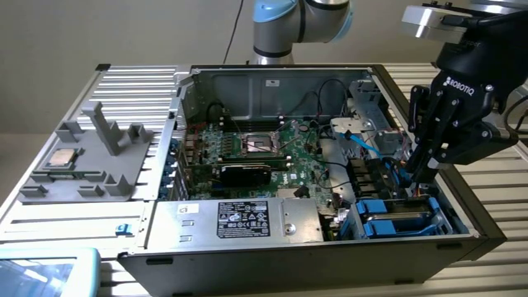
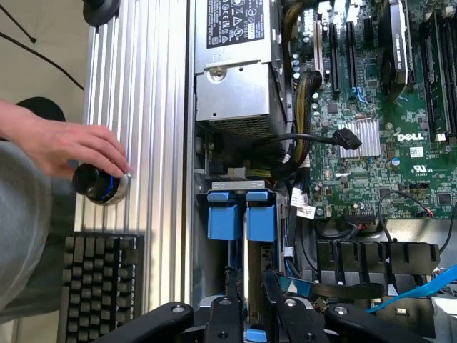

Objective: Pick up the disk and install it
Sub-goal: 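Insert the first disk wire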

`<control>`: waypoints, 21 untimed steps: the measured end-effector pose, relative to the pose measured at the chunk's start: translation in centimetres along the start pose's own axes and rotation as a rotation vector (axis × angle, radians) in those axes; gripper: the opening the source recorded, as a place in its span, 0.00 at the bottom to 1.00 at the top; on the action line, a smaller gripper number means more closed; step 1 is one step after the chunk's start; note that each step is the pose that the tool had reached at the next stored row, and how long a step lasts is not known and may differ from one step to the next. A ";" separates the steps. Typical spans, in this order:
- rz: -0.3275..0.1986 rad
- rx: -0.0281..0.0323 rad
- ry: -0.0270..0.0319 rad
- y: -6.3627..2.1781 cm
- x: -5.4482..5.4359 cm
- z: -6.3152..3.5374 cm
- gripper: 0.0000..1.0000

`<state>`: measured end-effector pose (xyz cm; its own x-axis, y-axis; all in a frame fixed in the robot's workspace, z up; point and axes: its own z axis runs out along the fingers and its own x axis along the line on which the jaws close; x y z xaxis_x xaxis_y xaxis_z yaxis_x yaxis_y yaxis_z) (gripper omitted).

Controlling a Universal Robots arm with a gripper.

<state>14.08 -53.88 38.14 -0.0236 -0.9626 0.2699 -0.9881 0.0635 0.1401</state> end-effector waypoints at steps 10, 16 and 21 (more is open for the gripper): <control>0.000 0.0000 -0.0001 0.00 0.0 0.00 0.25; 0.000 0.0004 -0.0018 0.86 0.0 0.27 0.25; -0.006 0.0002 -0.0289 0.83 -0.1 0.54 0.25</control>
<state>13.19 -53.88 37.72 -0.0224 -0.9701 0.2415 -0.9883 0.0580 0.1413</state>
